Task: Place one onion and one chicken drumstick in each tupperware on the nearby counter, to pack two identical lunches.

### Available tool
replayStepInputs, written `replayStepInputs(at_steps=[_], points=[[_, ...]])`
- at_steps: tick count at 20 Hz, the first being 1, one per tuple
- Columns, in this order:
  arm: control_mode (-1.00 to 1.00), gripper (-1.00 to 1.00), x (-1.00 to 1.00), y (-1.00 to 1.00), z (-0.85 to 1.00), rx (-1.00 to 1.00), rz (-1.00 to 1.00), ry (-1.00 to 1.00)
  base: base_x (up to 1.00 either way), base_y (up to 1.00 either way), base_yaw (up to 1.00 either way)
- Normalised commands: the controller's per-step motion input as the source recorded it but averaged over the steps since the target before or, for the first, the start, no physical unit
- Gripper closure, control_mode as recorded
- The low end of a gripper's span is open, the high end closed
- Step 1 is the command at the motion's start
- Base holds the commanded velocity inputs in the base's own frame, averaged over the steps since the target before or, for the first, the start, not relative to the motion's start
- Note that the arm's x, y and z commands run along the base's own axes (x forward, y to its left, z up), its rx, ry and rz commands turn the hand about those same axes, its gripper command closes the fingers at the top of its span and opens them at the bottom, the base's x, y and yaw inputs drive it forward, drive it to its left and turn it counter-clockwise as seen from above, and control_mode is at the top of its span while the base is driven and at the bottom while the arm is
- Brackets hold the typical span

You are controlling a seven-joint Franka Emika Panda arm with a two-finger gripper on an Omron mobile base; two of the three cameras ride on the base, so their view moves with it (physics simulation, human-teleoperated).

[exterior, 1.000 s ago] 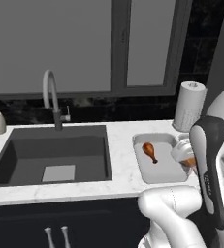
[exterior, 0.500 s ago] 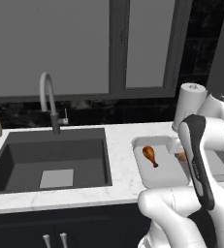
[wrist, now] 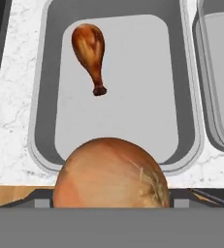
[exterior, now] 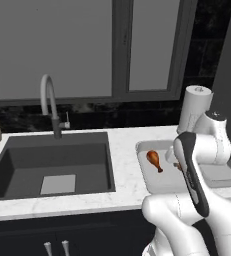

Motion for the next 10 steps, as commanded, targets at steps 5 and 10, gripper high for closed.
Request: replayStepInputs(at_steps=[5,10], points=[[-1.0,1.0,0.4,-0.14,-0.33,0.0,-0.09,0.0,0.0,0.0,0.0],[-1.0,1.0,0.44,-0.11,-0.33,0.0,-0.07,0.0,0.0,0.0,0.0]])
